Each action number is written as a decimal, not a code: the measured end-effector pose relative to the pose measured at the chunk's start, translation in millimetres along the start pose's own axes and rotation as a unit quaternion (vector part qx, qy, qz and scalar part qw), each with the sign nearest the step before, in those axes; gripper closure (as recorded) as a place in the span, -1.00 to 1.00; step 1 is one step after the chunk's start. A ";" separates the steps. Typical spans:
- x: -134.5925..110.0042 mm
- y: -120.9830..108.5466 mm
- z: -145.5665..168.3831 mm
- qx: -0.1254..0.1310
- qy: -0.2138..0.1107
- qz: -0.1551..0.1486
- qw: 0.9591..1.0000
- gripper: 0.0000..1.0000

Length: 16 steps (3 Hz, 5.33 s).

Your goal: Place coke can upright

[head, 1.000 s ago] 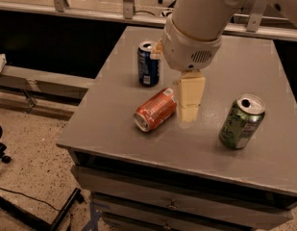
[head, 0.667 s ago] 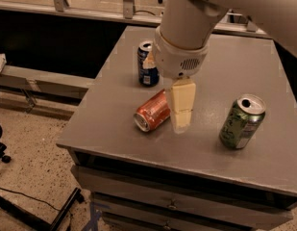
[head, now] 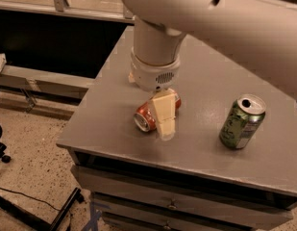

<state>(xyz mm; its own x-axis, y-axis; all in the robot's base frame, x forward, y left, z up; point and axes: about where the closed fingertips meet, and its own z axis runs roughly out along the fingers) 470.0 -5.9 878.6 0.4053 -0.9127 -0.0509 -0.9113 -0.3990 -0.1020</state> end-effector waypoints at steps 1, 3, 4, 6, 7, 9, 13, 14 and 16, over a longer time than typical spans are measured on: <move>-2.0 -2.6 9.7 0.006 0.047 -0.002 0.999 -1.00; 8.1 -6.6 13.2 0.034 0.129 -0.019 0.991 -1.00; 15.3 -7.9 11.7 0.049 0.159 -0.031 0.986 -1.00; 24.5 8.0 17.8 0.047 0.196 -0.095 0.975 -1.00; 22.4 16.1 22.3 0.034 0.210 -0.144 0.966 -1.00; -0.6 15.5 26.5 0.027 0.214 -0.204 0.955 -1.00; 3.5 -2.1 27.2 0.037 0.228 -0.203 0.952 -0.20; -0.3 -0.5 24.6 0.035 0.225 -0.198 0.953 0.26; -4.9 -1.0 7.3 0.025 0.201 -0.171 0.964 0.56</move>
Offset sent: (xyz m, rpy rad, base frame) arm 0.0068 0.0002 -0.0186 -0.2480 -0.1709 0.0041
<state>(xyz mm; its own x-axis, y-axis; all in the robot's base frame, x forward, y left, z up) 469.4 -0.4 871.7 0.6120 -0.6927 0.3816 -0.7202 -0.6875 -0.0931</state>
